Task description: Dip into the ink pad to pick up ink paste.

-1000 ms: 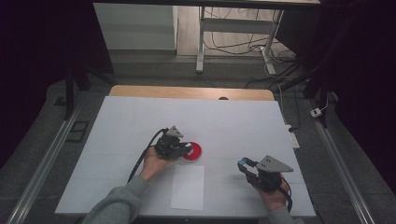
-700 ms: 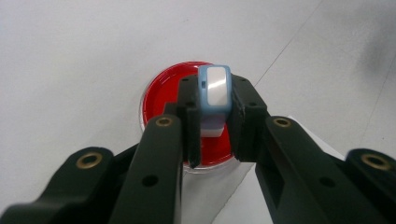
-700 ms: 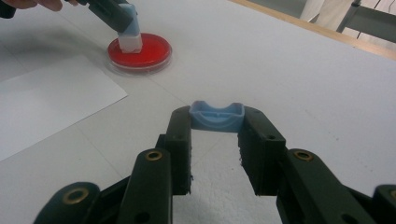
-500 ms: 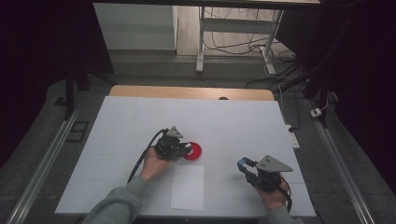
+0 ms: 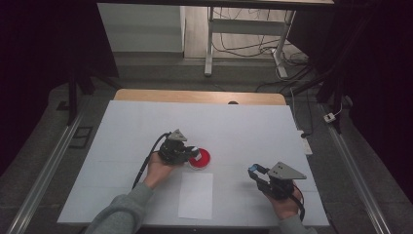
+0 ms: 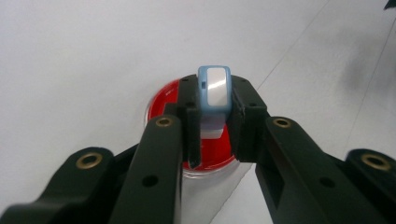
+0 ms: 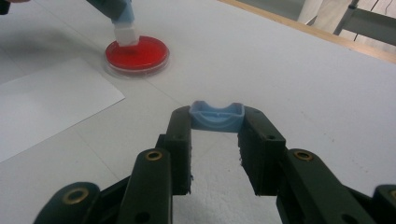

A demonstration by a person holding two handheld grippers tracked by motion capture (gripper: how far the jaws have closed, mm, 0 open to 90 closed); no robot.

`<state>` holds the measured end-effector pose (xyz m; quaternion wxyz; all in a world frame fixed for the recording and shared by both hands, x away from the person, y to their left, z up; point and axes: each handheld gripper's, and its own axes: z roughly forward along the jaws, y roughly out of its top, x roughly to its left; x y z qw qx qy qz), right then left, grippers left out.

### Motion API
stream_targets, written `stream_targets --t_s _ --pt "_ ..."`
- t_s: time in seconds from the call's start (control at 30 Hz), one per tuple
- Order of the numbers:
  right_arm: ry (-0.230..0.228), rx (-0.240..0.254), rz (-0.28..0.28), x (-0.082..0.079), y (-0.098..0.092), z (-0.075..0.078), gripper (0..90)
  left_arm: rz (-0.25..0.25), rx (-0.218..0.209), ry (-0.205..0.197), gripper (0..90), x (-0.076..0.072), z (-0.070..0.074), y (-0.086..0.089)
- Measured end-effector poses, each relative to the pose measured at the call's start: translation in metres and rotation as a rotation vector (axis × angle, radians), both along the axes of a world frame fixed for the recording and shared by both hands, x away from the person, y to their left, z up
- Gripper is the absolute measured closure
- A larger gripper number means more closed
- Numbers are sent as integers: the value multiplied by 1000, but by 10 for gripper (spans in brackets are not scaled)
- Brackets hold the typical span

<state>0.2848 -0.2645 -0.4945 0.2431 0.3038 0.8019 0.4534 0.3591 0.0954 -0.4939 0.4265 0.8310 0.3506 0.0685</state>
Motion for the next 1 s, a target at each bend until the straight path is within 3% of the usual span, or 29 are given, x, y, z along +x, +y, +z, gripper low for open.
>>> stream_targets --t_s 0.4,0.6,1.0 --pt "-2 -3 0 0 0 1 651 37 41 -18 760 3 -2 5" --pt "-2 -3 0 0 0 0 651 33 68 -16 760 5 -5 1" --pt "-3 -2 -1 0 -1 1 651 22 80 -11 760 4 -7 -2"
